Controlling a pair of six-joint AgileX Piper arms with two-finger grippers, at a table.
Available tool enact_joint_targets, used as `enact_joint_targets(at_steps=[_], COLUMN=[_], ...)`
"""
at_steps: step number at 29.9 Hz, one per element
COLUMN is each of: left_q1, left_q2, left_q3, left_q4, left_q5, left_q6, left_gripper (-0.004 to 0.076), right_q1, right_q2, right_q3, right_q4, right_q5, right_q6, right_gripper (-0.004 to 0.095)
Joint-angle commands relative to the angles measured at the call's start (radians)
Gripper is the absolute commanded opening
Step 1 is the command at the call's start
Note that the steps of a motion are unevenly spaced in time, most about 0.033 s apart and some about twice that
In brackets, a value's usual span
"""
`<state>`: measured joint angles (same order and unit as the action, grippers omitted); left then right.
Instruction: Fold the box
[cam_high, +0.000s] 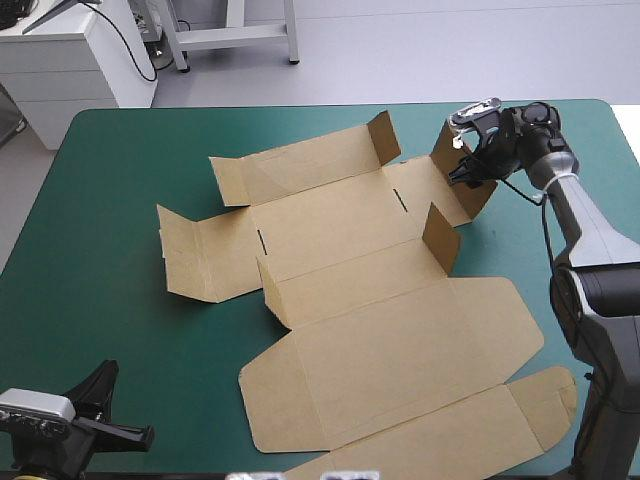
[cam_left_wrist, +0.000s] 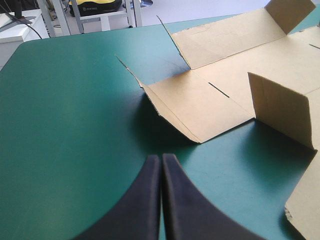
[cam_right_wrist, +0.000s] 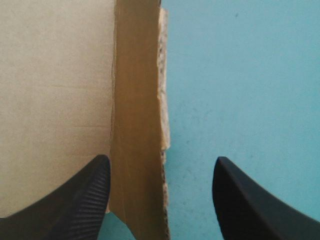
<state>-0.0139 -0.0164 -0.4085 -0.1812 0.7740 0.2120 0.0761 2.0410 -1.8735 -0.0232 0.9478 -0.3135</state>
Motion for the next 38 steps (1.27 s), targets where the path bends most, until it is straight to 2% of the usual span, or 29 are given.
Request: enact_joint_targets(at_steps=[1, 5, 7, 10, 12, 19, 23, 27, 30, 34, 38], left_q1=[-0.002, -0.002, -0.002, -0.002, -0.002, -0.002, -0.002, -0.002, -0.002, -0.002, -0.002], left_q2=[-0.008, -0.008, -0.008, -0.008, -0.008, -0.008, -0.008, -0.008, -0.008, -0.008, -0.008], left_q3=[-0.021, -0.021, -0.021, -0.021, -0.021, -0.021, -0.021, -0.021, -0.021, -0.021, -0.021], left_q4=[-0.018, -0.018, -0.018, -0.018, -0.018, -0.018, -0.018, -0.018, -0.018, -0.018, -0.018], left_q5=[-0.075, -0.075, -0.075, -0.075, -0.075, -0.075, -0.075, -0.075, -0.075, -0.075, -0.075], left_q6=[-0.007, -0.007, -0.007, -0.007, -0.007, -0.007, -0.007, -0.007, -0.007, -0.007, -0.007], left_gripper=[-0.0008, -0.0008, -0.0008, -0.0008, -0.0008, -0.0008, -0.0008, -0.0008, -0.0008, -0.0008, -0.0008], right_q1=[-0.007, -0.007, -0.007, -0.007, -0.007, -0.005, -0.003, 0.015, 0.071, 0.179, 0.277], right_q2=[-0.037, -0.014, -0.012, -0.014, -0.014, -0.015, -0.018, -0.035, -0.067, -0.115, -0.157], right_q3=[-0.035, -0.035, -0.035, -0.036, -0.036, -0.043, -0.122, -0.253, -0.299, -0.301, -0.301], right_q4=[0.03, 0.041, 0.039, 0.037, 0.037, 0.023, -0.022, -0.028, -0.111, -0.336, -0.384], right_q5=[-0.024, -0.001, 0.001, 0.005, 0.005, -0.008, 0.029, 0.115, 0.132, 0.147, 0.153], right_q6=[-0.051, -0.087, -0.097, -0.132, -0.155, -0.176, -0.19, -0.261, -0.27, -0.257, -0.277], right_gripper=[0.0561, 0.0551, 0.0482, 0.0201, -0.0026, -0.0021, -0.0021, -0.0017, -0.0014, -0.0013, -0.0013])
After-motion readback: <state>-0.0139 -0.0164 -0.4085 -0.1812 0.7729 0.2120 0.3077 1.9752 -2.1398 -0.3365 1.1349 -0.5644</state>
